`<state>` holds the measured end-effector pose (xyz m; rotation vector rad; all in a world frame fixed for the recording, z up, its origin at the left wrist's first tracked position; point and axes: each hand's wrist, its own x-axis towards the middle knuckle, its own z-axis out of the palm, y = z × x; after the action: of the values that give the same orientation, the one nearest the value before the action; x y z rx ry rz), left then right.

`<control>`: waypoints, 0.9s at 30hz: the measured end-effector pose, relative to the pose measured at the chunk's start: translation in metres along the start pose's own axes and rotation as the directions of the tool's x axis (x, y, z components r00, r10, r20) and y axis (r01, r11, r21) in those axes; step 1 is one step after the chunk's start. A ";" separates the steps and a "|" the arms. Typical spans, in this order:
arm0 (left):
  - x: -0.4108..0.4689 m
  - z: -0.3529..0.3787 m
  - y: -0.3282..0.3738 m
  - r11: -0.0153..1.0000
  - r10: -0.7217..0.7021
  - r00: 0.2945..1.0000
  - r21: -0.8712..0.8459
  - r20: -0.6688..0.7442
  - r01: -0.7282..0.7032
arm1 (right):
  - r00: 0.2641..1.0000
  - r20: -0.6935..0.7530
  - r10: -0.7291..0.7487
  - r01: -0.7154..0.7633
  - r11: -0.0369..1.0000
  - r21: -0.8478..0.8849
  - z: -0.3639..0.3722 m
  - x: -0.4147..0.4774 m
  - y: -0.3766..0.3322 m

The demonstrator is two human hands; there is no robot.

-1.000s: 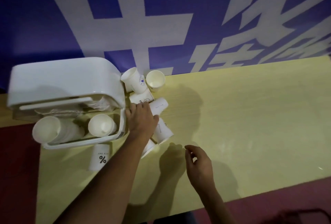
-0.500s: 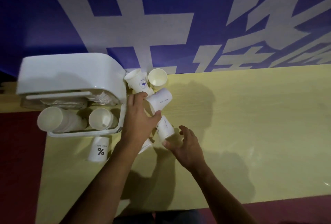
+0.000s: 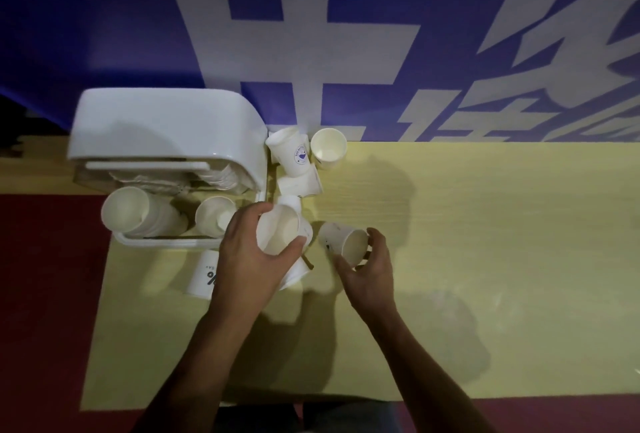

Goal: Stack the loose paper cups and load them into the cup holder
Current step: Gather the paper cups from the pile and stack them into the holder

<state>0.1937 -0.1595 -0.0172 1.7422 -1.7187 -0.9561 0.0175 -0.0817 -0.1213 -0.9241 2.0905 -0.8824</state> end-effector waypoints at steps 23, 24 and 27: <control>0.037 -0.110 -0.080 0.983 0.182 0.983 0.008 0.010 -0.182 | 0.989 -0.107 -0.103 0.112 0.990 0.081 0.050 -0.081 -0.124; 0.043 -0.106 -0.084 0.979 0.201 0.979 0.027 0.019 -0.202 | 0.989 -0.106 -0.101 0.111 0.990 0.088 0.049 -0.081 -0.126; 0.056 -0.092 -0.097 0.966 0.237 0.969 0.092 0.064 -0.242 | 0.986 -0.115 -0.121 0.130 0.988 0.078 0.045 -0.080 -0.128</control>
<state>0.3238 -0.2189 -0.0418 1.5344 -1.9882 -0.8277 0.1378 -0.0978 -0.0212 -0.9903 2.0866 -1.1027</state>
